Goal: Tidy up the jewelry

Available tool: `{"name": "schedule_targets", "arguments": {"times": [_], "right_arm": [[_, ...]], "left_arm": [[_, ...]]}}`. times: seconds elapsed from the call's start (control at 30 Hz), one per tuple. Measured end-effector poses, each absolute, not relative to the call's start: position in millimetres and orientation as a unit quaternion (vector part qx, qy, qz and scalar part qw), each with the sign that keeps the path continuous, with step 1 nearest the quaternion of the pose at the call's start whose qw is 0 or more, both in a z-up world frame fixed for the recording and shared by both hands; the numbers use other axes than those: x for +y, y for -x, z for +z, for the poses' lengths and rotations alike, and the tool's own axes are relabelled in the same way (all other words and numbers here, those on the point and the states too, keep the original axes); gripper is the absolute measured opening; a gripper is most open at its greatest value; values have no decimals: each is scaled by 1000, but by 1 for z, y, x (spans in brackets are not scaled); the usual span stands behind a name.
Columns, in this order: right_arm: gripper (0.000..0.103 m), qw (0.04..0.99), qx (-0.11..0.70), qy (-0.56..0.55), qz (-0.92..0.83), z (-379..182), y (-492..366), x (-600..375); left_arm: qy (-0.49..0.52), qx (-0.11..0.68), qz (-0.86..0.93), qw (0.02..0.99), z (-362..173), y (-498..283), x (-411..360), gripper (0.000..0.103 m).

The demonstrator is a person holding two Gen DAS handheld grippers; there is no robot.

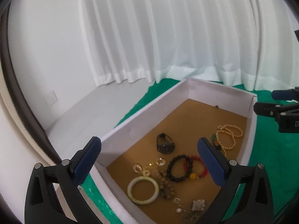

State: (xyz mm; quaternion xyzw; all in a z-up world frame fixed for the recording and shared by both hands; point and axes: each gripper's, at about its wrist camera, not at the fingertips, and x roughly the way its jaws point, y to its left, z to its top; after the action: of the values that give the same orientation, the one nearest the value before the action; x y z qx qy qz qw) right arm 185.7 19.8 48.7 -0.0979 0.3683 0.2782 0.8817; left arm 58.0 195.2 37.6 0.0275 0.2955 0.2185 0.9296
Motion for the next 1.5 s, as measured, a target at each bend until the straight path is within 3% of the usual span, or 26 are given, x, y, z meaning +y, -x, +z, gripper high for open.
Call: {"name": "schedule_targets", "arguments": {"times": [0.27, 0.47, 0.57, 0.67, 1.5], "right_arm": [[86, 867, 394, 62, 300, 42, -172, 18], [87, 914, 300, 25, 272, 63, -142, 6], [87, 877, 386, 64, 281, 51, -156, 26], [87, 865, 406, 69, 286, 47, -158, 37], [87, 856, 404, 159, 280, 71, -124, 79]], "left_arm": [[-36, 306, 243, 920, 36, -49, 189, 102], [-11, 323, 244, 914, 34, -45, 200, 102], [18, 321, 236, 917, 41, -42, 206, 103], [38, 333, 233, 913, 43, -44, 213, 103], [105, 391, 241, 882, 54, -39, 242, 103]]}}
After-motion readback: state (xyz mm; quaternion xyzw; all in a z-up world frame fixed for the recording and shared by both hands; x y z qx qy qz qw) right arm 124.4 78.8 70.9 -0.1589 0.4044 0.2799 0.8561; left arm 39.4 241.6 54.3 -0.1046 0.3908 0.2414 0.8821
